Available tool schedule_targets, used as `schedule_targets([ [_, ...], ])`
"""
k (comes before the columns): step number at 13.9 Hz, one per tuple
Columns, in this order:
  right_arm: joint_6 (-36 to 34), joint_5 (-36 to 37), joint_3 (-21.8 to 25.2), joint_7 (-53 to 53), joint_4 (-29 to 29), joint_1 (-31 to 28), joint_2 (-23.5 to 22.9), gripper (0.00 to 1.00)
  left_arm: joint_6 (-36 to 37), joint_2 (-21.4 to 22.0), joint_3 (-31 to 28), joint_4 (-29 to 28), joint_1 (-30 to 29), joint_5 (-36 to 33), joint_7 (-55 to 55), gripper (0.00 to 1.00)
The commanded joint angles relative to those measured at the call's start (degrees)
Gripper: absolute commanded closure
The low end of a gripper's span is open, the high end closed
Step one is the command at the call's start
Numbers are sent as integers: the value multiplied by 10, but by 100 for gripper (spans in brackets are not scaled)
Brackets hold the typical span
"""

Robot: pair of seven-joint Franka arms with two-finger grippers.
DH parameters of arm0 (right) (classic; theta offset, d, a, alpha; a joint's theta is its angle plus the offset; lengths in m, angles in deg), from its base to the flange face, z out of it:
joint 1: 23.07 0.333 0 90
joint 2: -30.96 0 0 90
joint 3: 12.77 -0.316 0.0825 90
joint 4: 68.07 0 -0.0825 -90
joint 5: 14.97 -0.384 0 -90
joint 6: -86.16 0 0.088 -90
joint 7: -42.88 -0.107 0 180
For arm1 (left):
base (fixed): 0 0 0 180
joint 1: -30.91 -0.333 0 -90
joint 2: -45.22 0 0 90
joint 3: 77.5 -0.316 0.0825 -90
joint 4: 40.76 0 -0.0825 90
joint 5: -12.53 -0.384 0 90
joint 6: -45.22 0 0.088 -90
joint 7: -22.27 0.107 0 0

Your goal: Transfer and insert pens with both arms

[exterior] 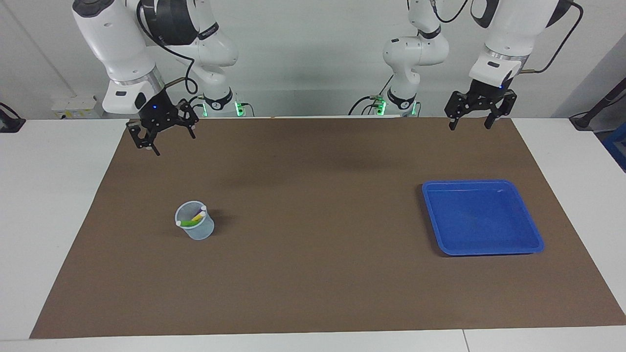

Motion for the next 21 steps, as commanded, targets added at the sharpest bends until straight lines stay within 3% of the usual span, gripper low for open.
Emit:
schedule_targets([
  [1, -25, 21, -1, -26, 7, -20, 19, 0, 1, 0, -9, 1, -6, -10, 22, 0],
  [6, -87, 22, -6, -216, -6, -19, 33, 0, 15, 1, -11, -2, -6, -10, 17, 0],
  [9, -131, 22, -11, -294, -42, -18, 29, 0, 33, 4, -15, -1, -43, -10, 16, 0],
  [21, -160, 11, -6, -292, -41, -19, 57, 0, 34, 4, -11, -1, -42, -10, 17, 0],
])
